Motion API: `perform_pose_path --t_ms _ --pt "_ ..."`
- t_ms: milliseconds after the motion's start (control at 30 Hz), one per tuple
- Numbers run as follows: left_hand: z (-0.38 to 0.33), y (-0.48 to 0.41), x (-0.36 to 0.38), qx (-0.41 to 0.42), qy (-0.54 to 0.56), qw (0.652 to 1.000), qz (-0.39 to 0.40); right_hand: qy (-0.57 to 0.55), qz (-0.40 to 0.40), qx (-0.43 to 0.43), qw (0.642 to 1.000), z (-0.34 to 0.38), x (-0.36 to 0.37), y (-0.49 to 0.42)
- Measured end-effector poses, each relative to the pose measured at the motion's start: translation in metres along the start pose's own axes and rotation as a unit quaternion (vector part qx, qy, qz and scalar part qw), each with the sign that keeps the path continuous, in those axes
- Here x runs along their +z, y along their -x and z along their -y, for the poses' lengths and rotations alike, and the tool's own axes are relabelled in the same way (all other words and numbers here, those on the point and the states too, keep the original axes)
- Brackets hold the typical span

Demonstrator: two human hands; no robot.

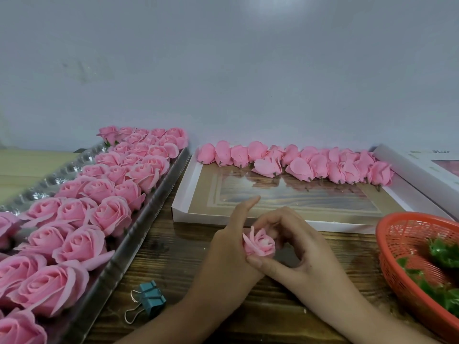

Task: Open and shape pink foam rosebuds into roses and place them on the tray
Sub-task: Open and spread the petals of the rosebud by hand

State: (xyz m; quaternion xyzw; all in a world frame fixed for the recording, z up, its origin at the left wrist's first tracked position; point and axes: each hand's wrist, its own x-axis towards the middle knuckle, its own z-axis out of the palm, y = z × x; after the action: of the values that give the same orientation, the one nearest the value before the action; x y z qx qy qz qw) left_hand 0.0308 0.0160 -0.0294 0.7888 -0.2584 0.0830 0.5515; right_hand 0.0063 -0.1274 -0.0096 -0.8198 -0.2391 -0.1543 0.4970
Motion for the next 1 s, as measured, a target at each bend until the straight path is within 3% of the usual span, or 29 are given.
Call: perform_pose_path --t_ms 133,400,500,633,733,900,1000 --pt "-0.002 0.002 0.000 0.029 -0.077 0.996 -0.014 0.014 -0.003 0.009 1.000 0.000 0.001 0.002" --pt "-0.004 -0.001 -0.001 0.018 -0.017 1.000 0.014 -0.060 0.039 -0.009 0.997 -0.005 -0.004 -0.003" --pt "-0.004 -0.001 -0.001 0.009 -0.012 1.000 0.010 -0.071 0.019 0.013 0.997 -0.005 -0.002 -0.002" --pt "-0.006 0.000 -0.002 -0.008 -0.055 0.998 -0.025 -0.086 -0.017 0.062 0.994 -0.003 0.004 0.002" --pt "-0.009 0.003 -0.001 -0.023 -0.122 0.992 -0.005 -0.083 -0.015 0.087 0.993 0.000 0.006 0.005" --pt "-0.011 0.006 0.002 -0.052 -0.196 0.979 0.018 -0.091 -0.010 0.089 0.992 0.001 0.006 0.006" --pt "-0.010 0.006 0.003 -0.040 -0.178 0.983 0.026 -0.084 -0.021 0.080 0.993 -0.002 0.005 0.004"
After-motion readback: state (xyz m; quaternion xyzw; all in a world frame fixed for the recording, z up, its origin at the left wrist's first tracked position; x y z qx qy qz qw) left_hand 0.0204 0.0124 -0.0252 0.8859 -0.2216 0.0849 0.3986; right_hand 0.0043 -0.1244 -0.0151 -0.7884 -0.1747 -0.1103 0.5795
